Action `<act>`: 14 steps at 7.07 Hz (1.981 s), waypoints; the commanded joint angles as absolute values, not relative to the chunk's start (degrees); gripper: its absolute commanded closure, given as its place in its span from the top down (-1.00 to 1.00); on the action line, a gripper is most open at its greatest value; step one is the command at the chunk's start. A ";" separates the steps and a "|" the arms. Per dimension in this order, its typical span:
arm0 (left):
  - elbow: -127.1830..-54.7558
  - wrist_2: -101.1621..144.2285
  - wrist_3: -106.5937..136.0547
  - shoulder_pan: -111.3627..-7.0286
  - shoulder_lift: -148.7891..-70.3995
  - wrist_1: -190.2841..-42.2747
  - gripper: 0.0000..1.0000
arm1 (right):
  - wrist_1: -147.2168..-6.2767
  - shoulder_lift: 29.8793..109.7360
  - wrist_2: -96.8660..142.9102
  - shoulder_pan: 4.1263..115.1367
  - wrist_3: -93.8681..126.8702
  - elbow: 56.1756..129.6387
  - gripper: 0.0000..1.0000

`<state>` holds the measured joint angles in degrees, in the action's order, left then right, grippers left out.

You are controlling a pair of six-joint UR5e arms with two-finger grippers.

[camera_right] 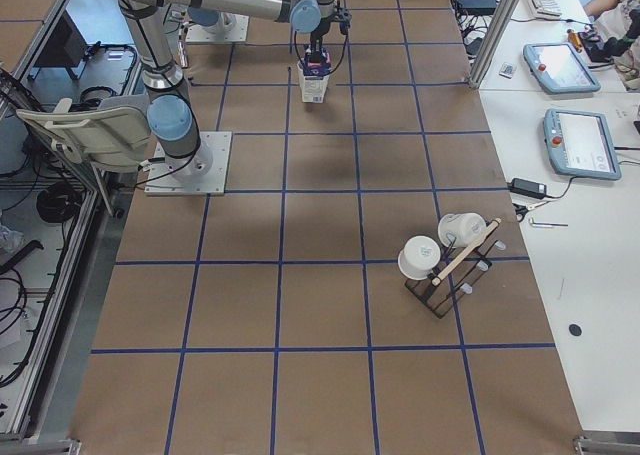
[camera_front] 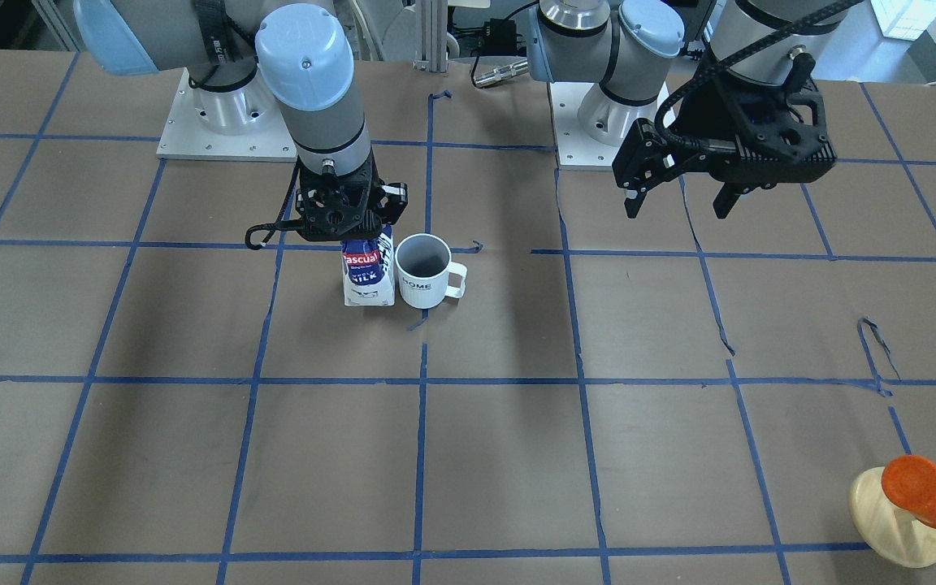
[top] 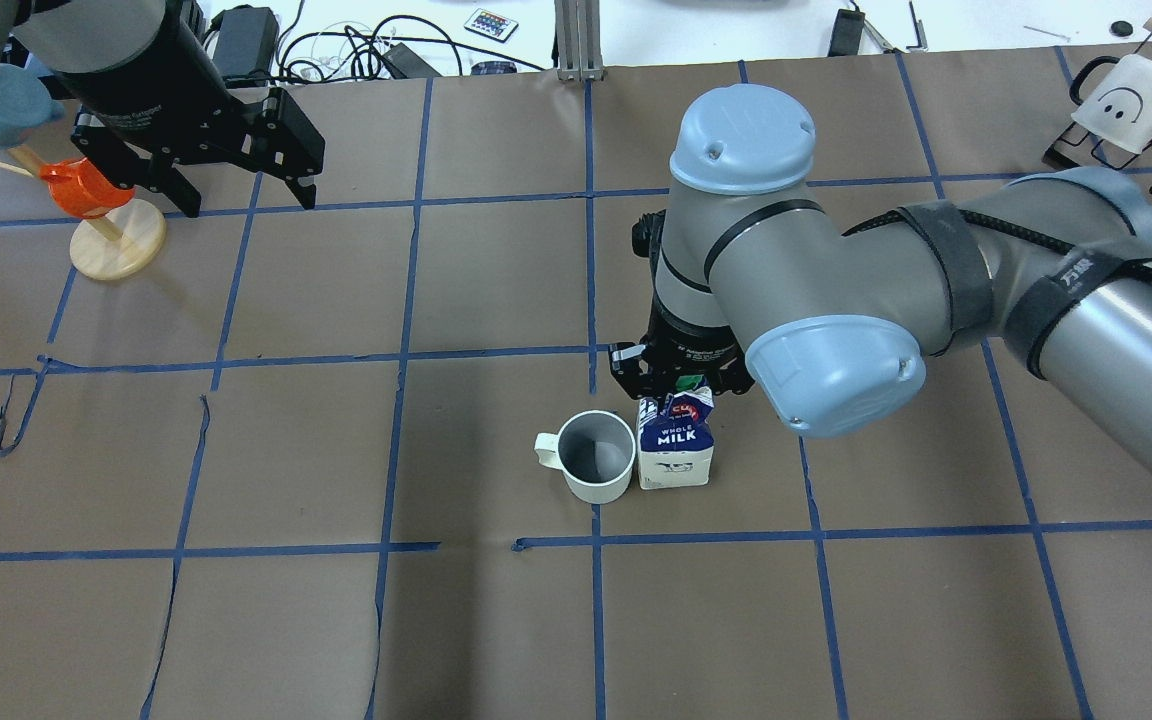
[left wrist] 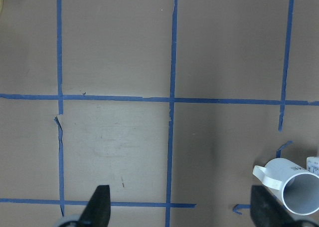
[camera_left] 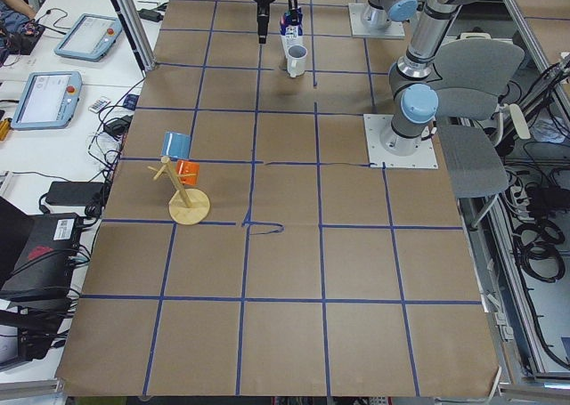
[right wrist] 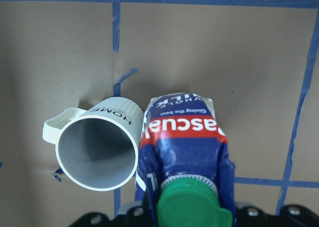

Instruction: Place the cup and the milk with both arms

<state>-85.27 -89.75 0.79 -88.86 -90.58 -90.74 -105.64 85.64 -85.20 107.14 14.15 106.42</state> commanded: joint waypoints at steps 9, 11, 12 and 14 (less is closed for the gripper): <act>-85.34 -89.03 1.14 -88.86 -90.53 -90.70 1.00 | -88.42 85.16 -85.25 89.13 2.49 80.43 1.00; -85.34 -89.03 1.14 -88.86 -90.53 -90.70 1.00 | -89.20 86.30 -85.52 89.47 2.29 80.42 1.00; -85.43 -89.03 1.14 -88.86 -90.53 -90.79 1.00 | -89.03 87.18 -85.95 91.13 2.11 80.68 1.00; -85.34 -89.03 1.14 -88.86 -90.61 -90.79 1.00 | -89.38 86.49 -87.89 93.87 -0.17 80.60 1.00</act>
<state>-85.37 -89.03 1.14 -88.86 -90.54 -90.78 -89.24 86.75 -87.45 93.04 0.66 80.64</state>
